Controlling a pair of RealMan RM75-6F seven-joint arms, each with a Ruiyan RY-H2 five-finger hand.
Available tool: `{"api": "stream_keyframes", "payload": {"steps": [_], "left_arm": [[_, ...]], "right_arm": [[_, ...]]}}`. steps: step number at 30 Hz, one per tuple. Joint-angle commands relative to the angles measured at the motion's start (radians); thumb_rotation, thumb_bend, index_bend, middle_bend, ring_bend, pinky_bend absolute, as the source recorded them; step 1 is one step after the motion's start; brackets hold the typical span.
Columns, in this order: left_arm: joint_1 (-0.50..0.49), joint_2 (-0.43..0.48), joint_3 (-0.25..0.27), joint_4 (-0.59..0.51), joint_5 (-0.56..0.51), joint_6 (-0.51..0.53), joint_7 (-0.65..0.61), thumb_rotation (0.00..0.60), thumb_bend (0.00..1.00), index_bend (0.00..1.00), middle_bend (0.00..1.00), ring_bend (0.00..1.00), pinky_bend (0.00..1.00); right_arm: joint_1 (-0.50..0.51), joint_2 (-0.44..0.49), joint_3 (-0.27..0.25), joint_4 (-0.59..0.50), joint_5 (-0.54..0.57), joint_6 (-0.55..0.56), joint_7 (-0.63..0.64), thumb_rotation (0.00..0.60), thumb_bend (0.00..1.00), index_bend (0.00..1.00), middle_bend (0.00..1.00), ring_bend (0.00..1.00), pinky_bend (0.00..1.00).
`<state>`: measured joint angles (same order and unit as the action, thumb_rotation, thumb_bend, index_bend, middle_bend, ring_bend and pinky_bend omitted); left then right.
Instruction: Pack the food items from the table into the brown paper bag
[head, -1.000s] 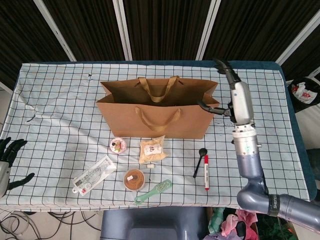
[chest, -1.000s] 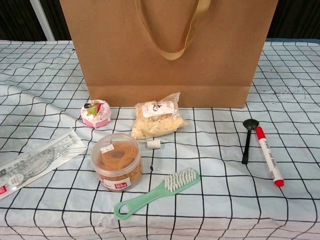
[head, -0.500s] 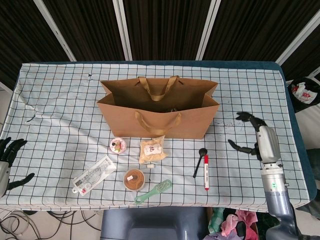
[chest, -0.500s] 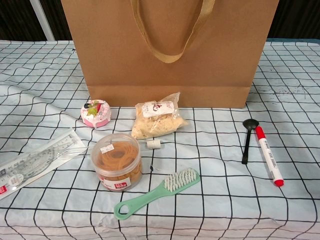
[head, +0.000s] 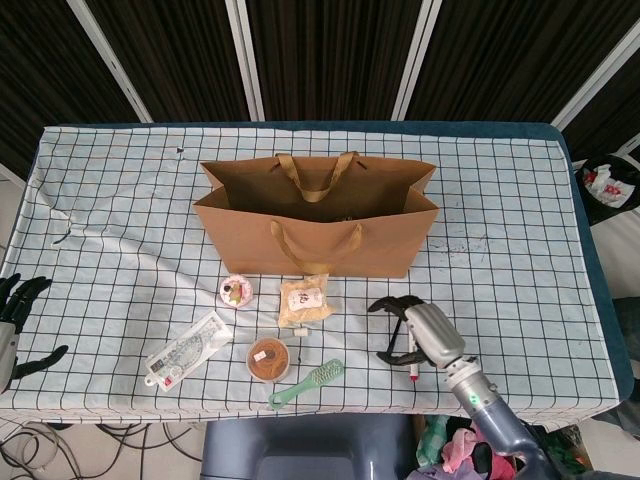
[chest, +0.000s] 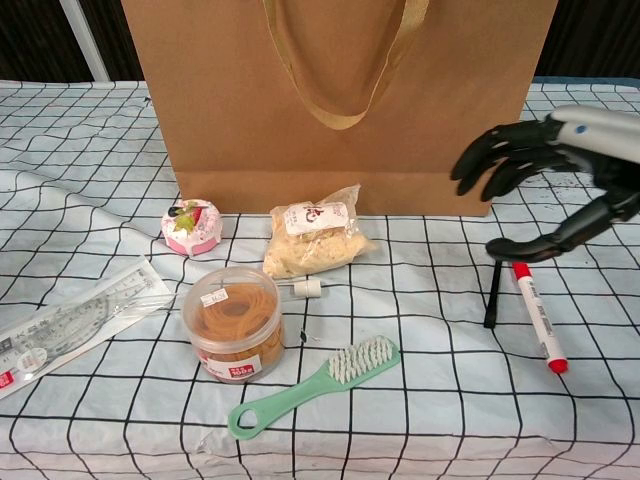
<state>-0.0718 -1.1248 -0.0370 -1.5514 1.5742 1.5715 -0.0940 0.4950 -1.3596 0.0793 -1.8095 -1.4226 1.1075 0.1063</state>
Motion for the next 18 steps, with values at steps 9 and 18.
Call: {"api": "stream_keyframes", "payload": {"steps": [9,18], "left_arm": [[0.001,0.007,0.002,-0.002,0.001,-0.001,-0.01,0.6,0.1,0.13,0.13,0.02,0.05],[-0.004,0.006,0.005,-0.004,-0.002,-0.016,-0.003,0.6,0.1,0.13,0.13,0.02,0.05]], "right_arm": [[0.159,-0.201,0.105,0.198,0.05,-0.119,-0.156,0.6,0.13,0.3,0.17,0.18,0.21],[0.228,-0.3,0.136,0.328,0.123,-0.177,-0.256,0.6,0.13,0.29,0.17,0.18,0.21]]}}
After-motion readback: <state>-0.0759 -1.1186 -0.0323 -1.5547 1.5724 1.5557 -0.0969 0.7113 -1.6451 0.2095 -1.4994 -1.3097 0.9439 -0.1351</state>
